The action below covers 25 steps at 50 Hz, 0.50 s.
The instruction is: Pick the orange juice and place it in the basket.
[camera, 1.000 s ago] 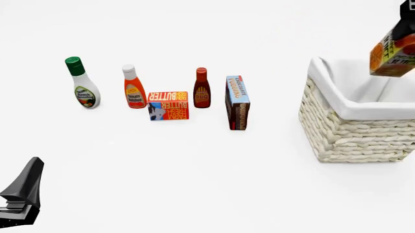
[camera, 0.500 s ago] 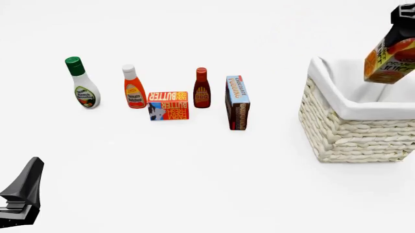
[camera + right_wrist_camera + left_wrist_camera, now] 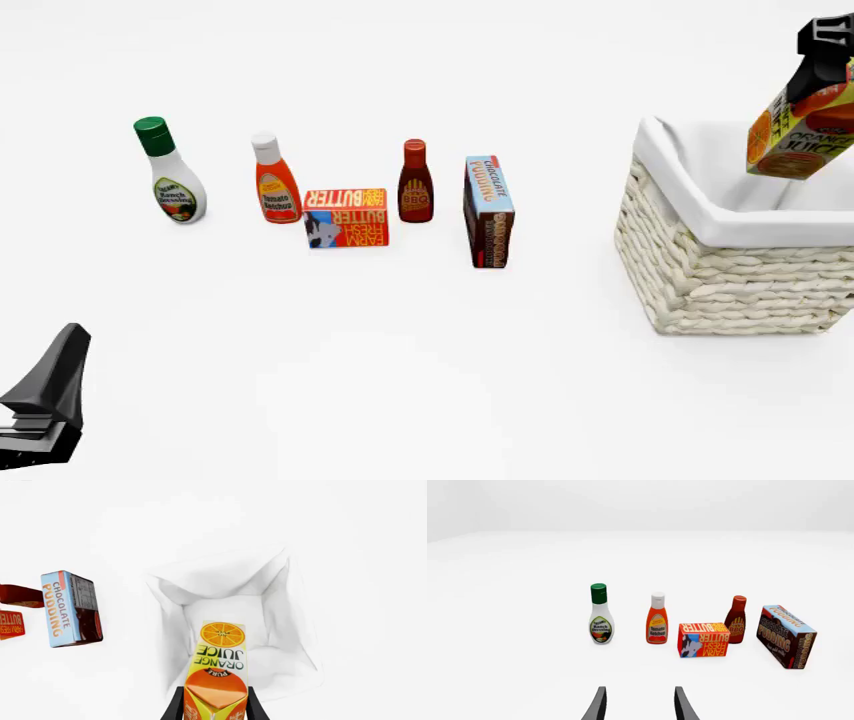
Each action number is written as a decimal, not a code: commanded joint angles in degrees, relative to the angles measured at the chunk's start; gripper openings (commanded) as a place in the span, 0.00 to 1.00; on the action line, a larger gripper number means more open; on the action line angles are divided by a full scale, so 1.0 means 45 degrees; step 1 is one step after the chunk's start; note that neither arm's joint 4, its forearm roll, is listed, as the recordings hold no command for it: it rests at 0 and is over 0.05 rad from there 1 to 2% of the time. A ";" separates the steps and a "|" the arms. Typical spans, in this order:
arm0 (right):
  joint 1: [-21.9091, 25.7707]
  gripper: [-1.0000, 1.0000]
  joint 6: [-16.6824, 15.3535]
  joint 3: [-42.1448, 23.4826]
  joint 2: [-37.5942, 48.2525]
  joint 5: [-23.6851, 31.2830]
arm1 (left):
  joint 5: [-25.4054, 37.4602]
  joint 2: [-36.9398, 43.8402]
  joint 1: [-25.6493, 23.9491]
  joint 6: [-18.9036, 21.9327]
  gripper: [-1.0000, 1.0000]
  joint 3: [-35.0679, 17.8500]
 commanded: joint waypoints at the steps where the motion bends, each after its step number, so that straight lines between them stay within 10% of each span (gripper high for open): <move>1: -0.0150 0.00 0.0351 -0.0163 0.0201 0.0000 | 0.0000 -0.0001 0.0001 -0.0002 1.00 0.0000; 25: -0.0087 0.00 0.0621 -0.0408 0.0975 -0.0002 | 0.0000 0.0001 0.0002 -0.0002 1.00 0.0000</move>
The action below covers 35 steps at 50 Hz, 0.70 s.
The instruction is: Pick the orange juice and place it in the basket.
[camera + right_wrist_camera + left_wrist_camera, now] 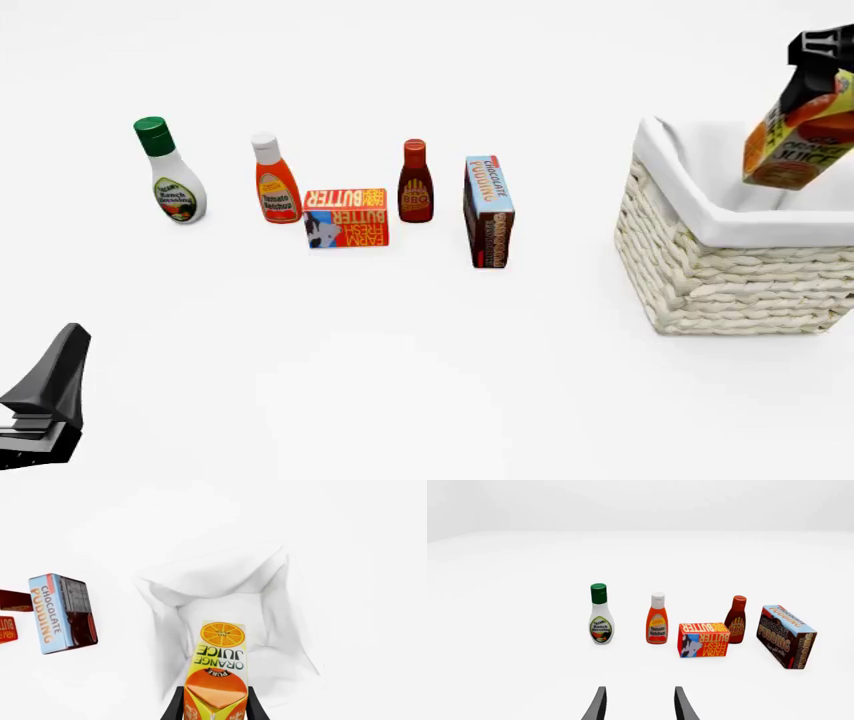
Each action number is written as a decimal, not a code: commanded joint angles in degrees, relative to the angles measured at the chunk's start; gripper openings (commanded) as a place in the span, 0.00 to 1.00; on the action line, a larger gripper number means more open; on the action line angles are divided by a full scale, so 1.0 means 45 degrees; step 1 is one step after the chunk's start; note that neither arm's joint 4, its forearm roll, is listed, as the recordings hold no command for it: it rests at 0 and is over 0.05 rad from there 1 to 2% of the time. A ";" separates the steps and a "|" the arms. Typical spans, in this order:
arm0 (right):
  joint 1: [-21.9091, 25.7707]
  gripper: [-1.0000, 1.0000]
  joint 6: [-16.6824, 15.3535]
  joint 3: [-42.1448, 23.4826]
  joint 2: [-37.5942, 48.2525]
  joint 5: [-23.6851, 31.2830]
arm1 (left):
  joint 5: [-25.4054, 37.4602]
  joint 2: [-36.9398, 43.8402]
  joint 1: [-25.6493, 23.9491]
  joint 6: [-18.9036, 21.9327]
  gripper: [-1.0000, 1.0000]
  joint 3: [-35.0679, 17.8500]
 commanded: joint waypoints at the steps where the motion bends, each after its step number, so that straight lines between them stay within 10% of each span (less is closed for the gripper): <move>1: 0.0084 0.00 0.0443 -0.0265 0.0348 -0.0003 | 0.0000 0.0000 -0.0001 0.0000 1.00 0.0000; 35: 0.0133 0.00 0.1064 -0.0164 0.1396 -0.0646 | 0.0000 0.0000 -0.0001 0.0000 1.00 0.0000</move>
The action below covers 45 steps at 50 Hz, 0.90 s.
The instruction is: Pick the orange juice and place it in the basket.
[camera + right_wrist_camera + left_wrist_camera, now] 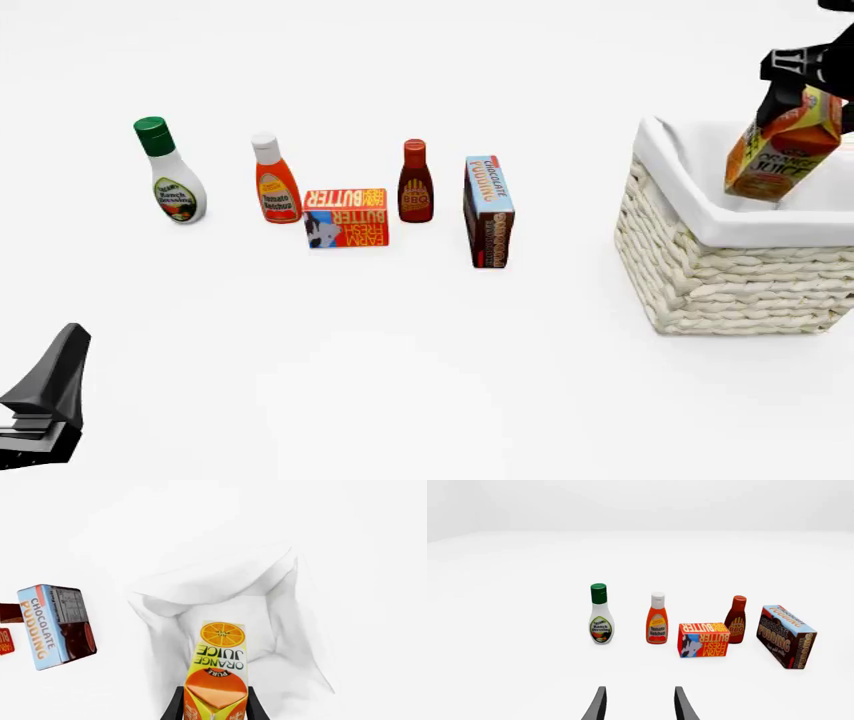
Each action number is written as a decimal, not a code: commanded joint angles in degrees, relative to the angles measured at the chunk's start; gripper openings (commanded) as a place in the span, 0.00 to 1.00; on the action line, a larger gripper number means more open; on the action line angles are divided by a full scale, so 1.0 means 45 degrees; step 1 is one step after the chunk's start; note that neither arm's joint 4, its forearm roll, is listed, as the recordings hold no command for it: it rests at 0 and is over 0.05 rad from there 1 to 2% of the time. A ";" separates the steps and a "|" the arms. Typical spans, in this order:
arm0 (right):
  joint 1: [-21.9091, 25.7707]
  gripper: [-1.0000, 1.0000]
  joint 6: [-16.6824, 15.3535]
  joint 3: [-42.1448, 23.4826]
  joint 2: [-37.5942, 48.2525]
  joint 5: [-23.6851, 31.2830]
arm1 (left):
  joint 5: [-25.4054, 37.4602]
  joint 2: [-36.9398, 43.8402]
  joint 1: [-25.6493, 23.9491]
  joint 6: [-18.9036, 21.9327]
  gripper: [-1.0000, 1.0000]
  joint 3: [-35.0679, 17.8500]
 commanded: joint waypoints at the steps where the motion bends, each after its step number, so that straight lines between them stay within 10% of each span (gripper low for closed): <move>1: 0.0068 0.00 0.0456 0.0151 0.0164 -0.0357 | 0.0000 0.0000 -0.0003 0.0001 1.00 0.0000; 45: -0.0291 0.00 0.0932 0.2788 -0.0139 -0.2328 | 0.0001 0.0001 0.0000 0.0000 1.00 0.0000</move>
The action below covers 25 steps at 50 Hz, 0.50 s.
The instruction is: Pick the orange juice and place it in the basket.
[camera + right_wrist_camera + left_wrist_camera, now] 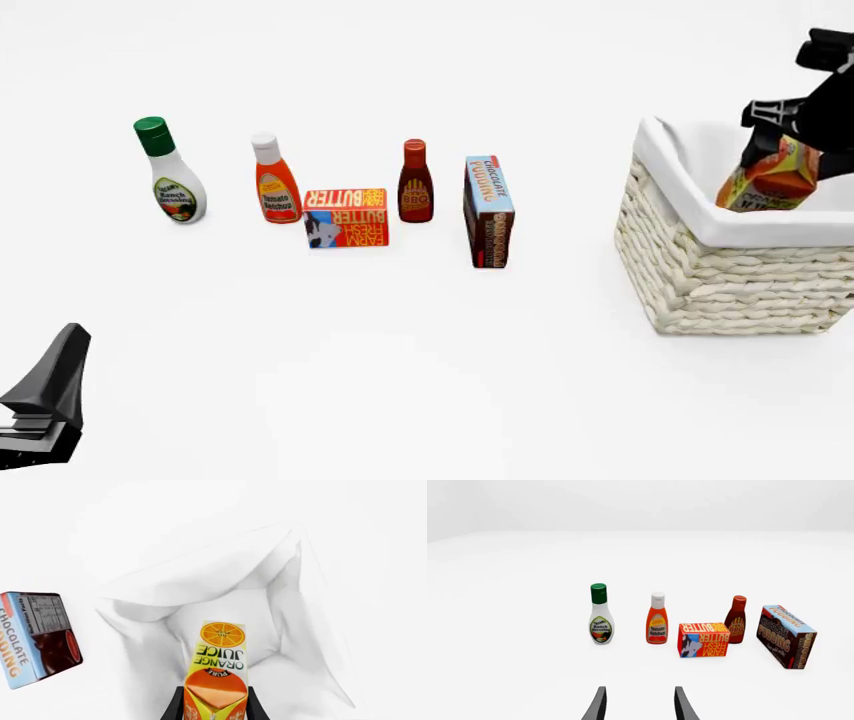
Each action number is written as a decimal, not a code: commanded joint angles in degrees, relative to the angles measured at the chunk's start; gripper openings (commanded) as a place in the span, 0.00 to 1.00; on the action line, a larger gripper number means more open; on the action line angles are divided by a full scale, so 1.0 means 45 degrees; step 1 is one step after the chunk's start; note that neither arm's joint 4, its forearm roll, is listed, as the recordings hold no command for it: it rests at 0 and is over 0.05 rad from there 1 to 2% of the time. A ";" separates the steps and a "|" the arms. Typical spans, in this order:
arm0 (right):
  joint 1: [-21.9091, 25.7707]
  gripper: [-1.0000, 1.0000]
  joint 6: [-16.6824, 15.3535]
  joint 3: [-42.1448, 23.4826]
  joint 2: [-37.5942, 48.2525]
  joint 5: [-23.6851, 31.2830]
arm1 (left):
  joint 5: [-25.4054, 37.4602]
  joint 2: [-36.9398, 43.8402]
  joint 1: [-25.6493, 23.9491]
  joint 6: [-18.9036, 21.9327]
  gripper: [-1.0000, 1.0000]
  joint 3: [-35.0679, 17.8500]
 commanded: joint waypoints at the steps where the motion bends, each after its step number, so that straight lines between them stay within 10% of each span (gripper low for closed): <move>1: -0.0076 0.00 0.0313 0.0263 -0.0170 -0.0239 | -0.0001 -0.0002 0.0003 0.0003 1.00 0.0000; 22: -0.0385 0.00 0.0118 -0.0024 -0.0210 -0.0104 | 0.0000 0.0000 -0.0001 0.0002 1.00 0.0000; 23: -0.0412 1.00 0.0116 -0.0035 -0.0227 -0.0106 | -0.0001 -0.0002 0.0001 0.0000 1.00 0.0000; 25: -0.0451 1.00 0.0095 0.0013 -0.0239 -0.0126 | 0.0000 0.0000 0.0001 0.0005 1.00 0.0000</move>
